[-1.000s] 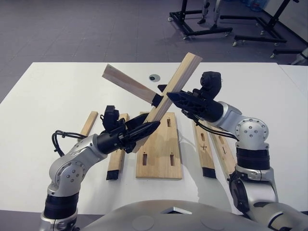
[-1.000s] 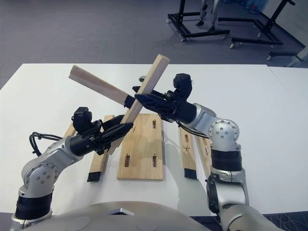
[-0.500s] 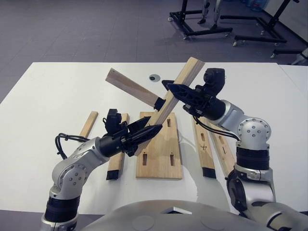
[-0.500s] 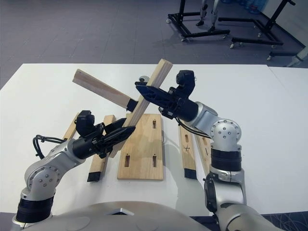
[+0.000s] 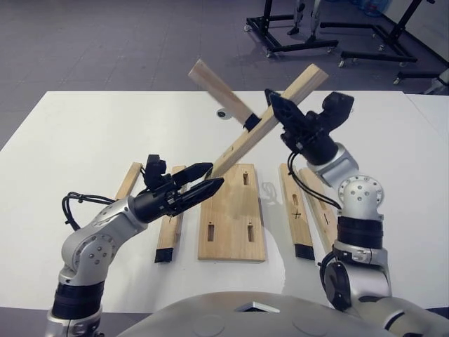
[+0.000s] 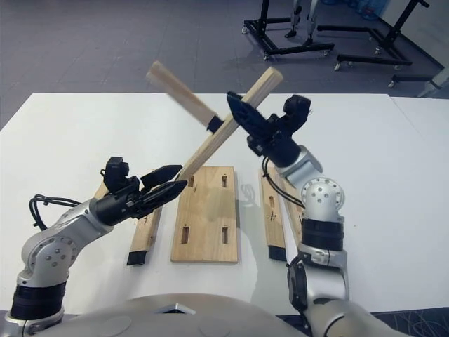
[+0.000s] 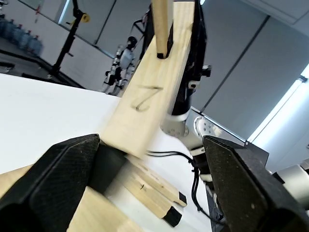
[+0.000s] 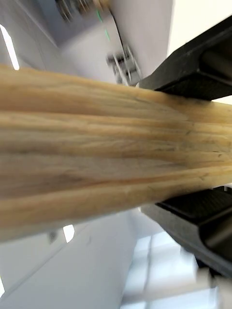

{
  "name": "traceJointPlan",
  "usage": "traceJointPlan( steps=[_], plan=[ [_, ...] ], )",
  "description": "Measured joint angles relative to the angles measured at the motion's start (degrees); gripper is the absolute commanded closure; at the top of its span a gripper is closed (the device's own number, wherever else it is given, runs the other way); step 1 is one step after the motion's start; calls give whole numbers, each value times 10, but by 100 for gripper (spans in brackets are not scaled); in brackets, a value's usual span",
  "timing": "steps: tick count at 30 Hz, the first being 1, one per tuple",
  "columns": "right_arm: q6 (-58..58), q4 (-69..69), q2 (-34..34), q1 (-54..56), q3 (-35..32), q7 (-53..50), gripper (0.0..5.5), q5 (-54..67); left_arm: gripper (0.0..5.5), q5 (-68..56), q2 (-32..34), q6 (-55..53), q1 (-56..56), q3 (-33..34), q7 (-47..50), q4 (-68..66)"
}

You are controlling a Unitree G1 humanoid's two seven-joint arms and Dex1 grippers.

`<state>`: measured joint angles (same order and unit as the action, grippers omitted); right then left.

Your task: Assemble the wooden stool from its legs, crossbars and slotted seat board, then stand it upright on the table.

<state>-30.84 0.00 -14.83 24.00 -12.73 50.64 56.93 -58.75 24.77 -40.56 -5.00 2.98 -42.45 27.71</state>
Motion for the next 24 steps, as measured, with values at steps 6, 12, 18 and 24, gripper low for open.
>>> traceJointPlan(
  steps=[6, 12, 18, 24],
  plan=[
    [155, 109, -62, 39, 88, 167, 345, -183, 161, 35, 13, 4, -19, -21, -20, -19],
    [265, 202, -71, 70, 113, 276, 345, -248, 161, 56, 9, 14, -28, -27, -22, -27],
    [276, 224, -75, 89, 106, 317, 345, -251, 161, 77, 4, 22, -33, -36, -24, -33],
    [261, 222, -80, 78, 103, 339, 345, -248, 161, 80, -8, 35, -41, -23, -17, -38]
  ],
)
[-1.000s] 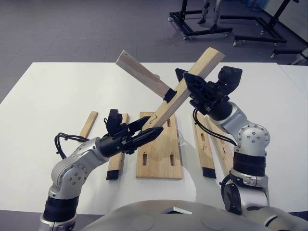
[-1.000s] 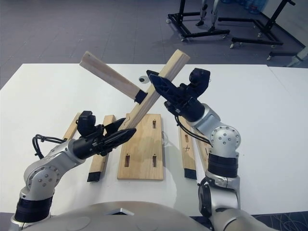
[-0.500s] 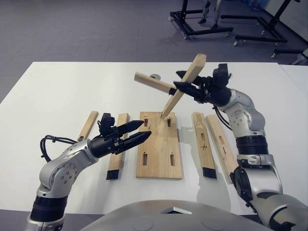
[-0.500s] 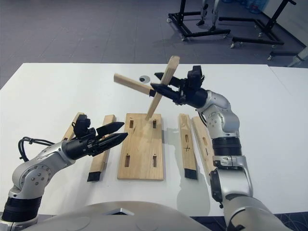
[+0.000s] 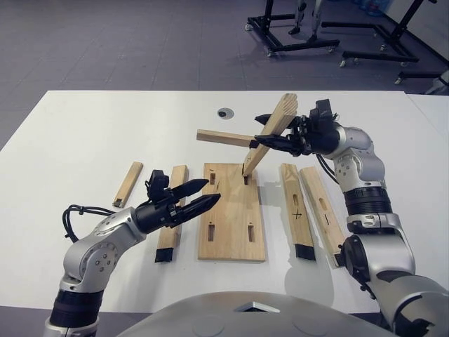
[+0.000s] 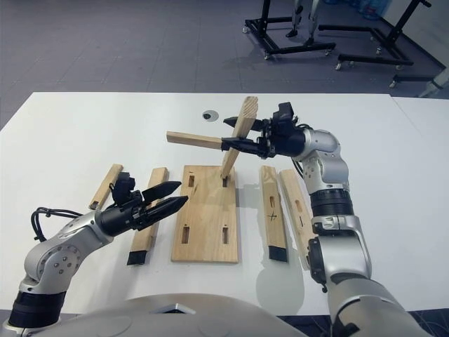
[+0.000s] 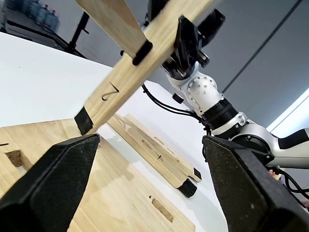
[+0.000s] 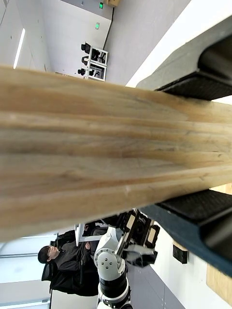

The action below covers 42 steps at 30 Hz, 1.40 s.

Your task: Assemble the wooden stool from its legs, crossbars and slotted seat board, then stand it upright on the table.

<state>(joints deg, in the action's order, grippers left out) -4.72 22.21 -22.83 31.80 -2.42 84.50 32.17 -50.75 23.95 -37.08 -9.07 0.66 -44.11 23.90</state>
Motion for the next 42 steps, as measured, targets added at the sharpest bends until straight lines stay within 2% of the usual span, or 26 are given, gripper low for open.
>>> traceJointPlan(
  steps=[7, 34, 38, 42],
  plan=[
    [-1, -38, 0, -42, -5, -1, 345, 21, 161, 0, 2, 0, -4, 10, -2, -8],
    [27, -7, -13, -39, 13, 20, 345, -5, 161, 13, 3, 0, 2, 3, -6, -25],
    [-42, -7, -36, -38, 19, 16, 345, 6, 161, 17, 2, 0, 5, 2, -9, -31],
    [-48, 19, -41, -20, 23, 12, 345, 2, 161, 21, -7, 0, 5, -4, -8, -33]
  ],
)
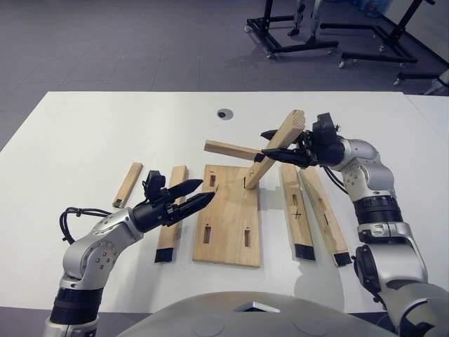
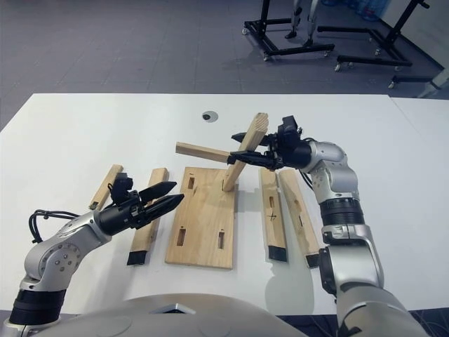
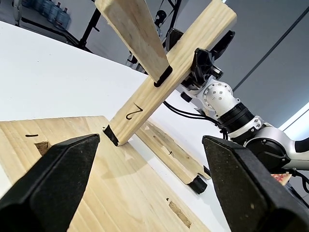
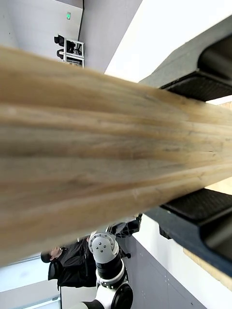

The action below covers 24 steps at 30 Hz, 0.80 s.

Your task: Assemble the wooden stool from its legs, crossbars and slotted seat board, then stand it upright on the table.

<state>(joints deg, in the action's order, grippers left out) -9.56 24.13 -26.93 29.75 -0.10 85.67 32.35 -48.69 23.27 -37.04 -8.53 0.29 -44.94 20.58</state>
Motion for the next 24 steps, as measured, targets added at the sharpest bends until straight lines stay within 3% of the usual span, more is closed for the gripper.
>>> traceJointPlan(
  steps=[3, 11, 19, 24],
  plan=[
    [7, 25, -1, 19, 4, -14, 270, -30, 161, 2, -7, 4, 1, -2, 1, -6],
    [9, 46, 4, 40, -10, -36, 144, -33, 161, 21, -26, 21, 2, -4, 1, -22],
    [-67, -73, -4, 37, -83, -82, 138, 47, 161, 22, -38, 37, 0, 1, 1, -33],
    [-13, -57, -2, 62, -125, -138, 138, 39, 161, 21, -55, 45, -21, 1, 1, -33]
  ],
)
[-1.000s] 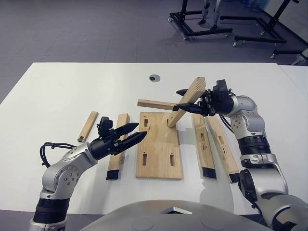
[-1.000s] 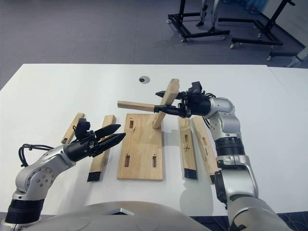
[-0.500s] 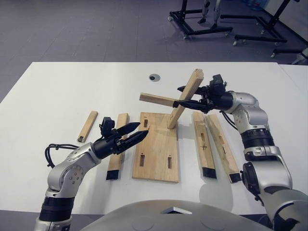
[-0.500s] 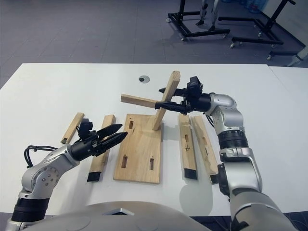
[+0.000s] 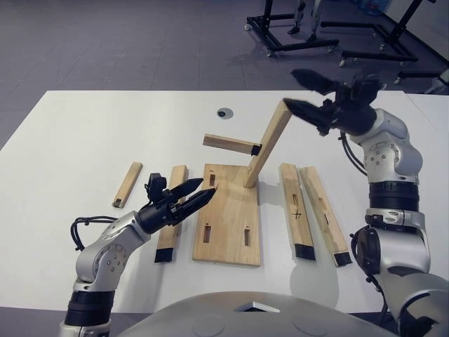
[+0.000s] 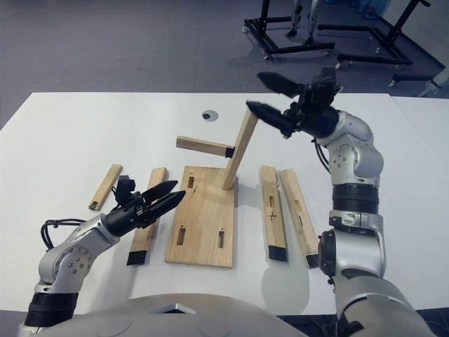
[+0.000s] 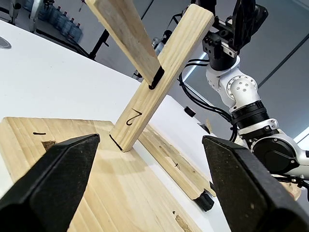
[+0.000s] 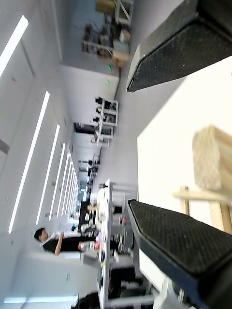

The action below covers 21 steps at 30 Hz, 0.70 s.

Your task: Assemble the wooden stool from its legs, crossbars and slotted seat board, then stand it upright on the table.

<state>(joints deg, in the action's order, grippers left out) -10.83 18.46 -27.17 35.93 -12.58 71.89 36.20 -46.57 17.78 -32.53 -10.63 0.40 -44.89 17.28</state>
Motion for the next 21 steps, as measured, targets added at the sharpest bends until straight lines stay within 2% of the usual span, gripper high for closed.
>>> traceJointPlan(
  steps=[4, 12, 21],
  plan=[
    [-7, -34, 0, -15, -13, -16, 138, 13, 161, 1, -5, 4, 0, 1, 0, -5],
    [-54, -164, 8, -119, 36, -2, 138, 42, 161, 4, -11, 8, -2, 5, 3, -10],
    [-69, -168, 18, -121, 40, -39, 138, 60, 161, 4, -18, 14, -13, 4, 6, -10]
  ],
)
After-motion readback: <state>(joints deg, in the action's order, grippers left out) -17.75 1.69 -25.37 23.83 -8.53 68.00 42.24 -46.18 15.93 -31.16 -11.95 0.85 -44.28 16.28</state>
